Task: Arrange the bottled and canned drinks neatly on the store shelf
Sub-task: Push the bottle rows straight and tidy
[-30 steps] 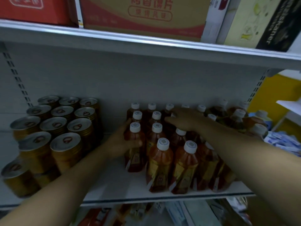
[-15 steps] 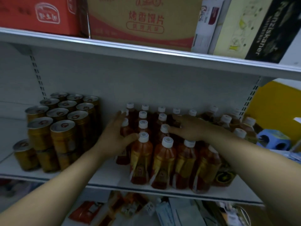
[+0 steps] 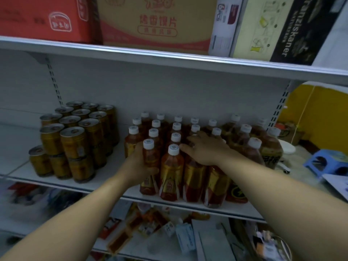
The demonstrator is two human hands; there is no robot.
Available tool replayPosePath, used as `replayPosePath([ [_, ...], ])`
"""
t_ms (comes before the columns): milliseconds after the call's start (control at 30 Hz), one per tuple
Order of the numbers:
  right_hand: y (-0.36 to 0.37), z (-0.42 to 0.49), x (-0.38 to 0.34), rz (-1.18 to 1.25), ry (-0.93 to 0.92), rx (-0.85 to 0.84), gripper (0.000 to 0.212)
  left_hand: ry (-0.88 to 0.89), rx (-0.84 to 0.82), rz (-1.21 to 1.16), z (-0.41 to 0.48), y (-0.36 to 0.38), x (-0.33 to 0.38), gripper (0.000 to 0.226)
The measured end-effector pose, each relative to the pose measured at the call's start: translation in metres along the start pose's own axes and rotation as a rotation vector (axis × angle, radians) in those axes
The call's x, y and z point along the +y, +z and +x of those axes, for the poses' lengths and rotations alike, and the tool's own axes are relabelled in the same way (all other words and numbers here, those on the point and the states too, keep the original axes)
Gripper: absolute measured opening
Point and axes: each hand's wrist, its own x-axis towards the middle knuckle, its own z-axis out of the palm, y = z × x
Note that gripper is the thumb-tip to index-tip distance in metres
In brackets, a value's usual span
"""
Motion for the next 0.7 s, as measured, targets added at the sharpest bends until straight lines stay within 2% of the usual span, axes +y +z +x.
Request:
replayPosePath([
  [133,0.0,0.001,-0.005,-0.014,0.021,-0.001,0.078,-0.004,-0.051,0.027,0.003,-0.008,-0.004,0.091],
  [267,-0.003,0.001,-0.006,-0.005,0.02,-0.018,0.08,-0.001,-0.075,-0.01,0.003,-0.01,0.005,0.115],
  [367,-0.012,-0.006,0.004,0.005,0.031,-0.008,0.086,-0.013,-0.001,-0.129,0.001,-0.005,0.01,0.129],
  [533,-0.004,-0.022,0.021,-0.028,0.087,-0.006,0.096,0.026,0.1,0.019,-0.007,0.008,0.005,0.121],
  [700,0.012,-0.022,0.003,-0.018,0.098,0.071,0.104,0.044,0.069,-0.045,-0.001,0.009,0.002,0.115],
])
